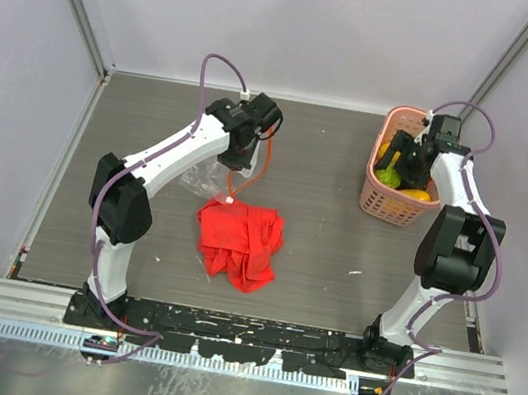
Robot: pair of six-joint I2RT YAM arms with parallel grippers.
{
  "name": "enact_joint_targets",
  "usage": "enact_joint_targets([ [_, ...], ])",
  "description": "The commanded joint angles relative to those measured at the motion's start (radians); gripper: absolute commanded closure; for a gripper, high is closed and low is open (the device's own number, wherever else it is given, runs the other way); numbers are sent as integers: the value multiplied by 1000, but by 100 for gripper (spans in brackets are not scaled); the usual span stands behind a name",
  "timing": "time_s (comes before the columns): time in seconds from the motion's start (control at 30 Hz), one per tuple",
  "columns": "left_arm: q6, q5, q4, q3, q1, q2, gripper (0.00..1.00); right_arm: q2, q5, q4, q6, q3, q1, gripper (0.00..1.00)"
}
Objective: Place the food in the zip-top bag and seal the zipper
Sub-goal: Pick up the fake fruit from the bin.
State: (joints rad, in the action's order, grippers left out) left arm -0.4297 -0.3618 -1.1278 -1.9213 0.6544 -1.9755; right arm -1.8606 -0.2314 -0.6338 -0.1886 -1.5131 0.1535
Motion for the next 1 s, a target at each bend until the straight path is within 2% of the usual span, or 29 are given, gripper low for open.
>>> enact_joint_targets([
  [0.0, 10, 5, -3, -38, -4, 13, 100, 131, 52, 19, -26, 3, 5, 64],
  [0.23, 25, 11, -2, -38, -5, 22, 100, 245, 122, 73, -67, 65, 5, 74],
  [0.57, 60, 55, 26, -30, -4, 56, 100, 441, 150, 183, -162, 171, -17, 80],
  [0.97, 95, 129, 44, -34, -4, 73, 100, 586, 173, 368, -237, 263, -297, 81],
])
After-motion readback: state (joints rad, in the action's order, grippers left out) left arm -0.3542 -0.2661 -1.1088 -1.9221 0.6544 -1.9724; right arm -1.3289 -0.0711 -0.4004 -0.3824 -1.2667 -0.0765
